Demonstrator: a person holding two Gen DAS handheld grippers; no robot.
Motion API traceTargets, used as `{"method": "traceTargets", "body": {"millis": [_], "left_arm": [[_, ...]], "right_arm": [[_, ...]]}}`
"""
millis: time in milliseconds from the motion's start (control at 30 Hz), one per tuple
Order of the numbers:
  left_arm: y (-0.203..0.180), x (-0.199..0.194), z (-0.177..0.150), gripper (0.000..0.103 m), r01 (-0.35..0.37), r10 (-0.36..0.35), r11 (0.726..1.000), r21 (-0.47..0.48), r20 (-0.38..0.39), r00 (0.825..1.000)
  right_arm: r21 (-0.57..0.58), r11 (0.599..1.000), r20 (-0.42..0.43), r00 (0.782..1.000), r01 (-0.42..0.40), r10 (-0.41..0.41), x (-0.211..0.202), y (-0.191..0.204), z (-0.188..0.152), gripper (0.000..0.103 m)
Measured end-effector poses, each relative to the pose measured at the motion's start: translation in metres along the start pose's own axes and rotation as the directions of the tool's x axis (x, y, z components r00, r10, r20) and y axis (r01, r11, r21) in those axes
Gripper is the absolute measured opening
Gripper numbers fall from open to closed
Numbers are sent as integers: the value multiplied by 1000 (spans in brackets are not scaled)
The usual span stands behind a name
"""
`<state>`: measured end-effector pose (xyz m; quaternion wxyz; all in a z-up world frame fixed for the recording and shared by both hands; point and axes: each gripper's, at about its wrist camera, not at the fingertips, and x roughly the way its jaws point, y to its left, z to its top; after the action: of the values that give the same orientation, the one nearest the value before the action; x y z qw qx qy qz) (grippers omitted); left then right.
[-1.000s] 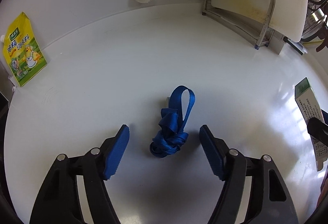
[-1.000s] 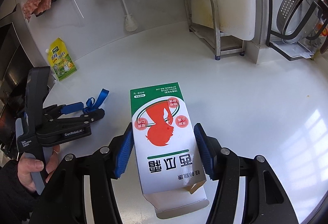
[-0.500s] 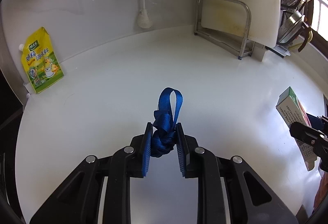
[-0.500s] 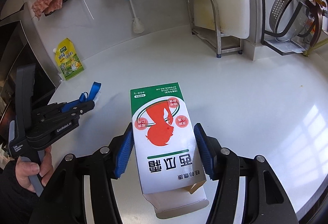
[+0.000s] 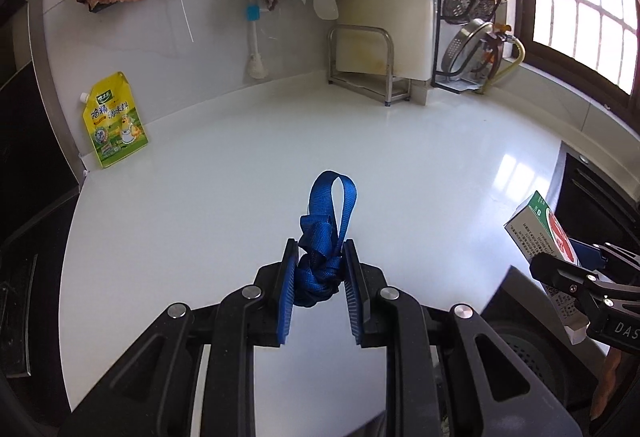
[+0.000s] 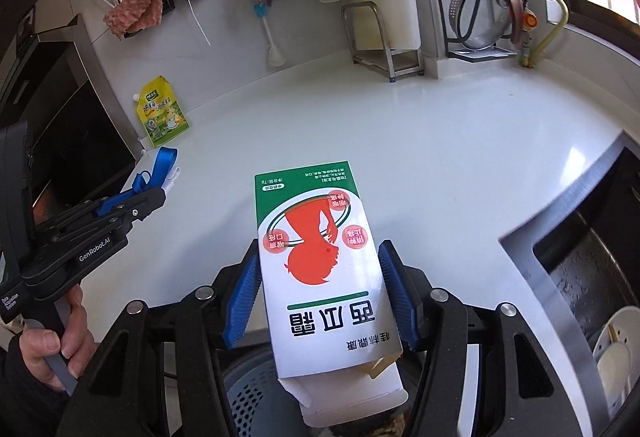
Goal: Collect trash
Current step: 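Carry the toy and carton over the basket and open both tools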
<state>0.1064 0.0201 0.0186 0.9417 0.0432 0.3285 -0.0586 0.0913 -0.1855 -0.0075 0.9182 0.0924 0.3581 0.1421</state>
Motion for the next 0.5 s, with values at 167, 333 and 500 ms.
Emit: {"method": "traceTargets", "body": {"millis": [167,333,500], "left_arm": [[-25,-37,-39,22,28,-29,999,30,12,1000],[-47,-49,-75,22,87,-85,995,46,-39,996],[-64,-46,-102,23,111,-106,993,46,-98,990]], "right_arm": [[58,998,6,999,39,-39,-45,6,-58,56],[113,991,-39,997,66,-62,-59,1,-102,56],[118,990,-63,995,82,-75,-63,1,-125,56]]}}
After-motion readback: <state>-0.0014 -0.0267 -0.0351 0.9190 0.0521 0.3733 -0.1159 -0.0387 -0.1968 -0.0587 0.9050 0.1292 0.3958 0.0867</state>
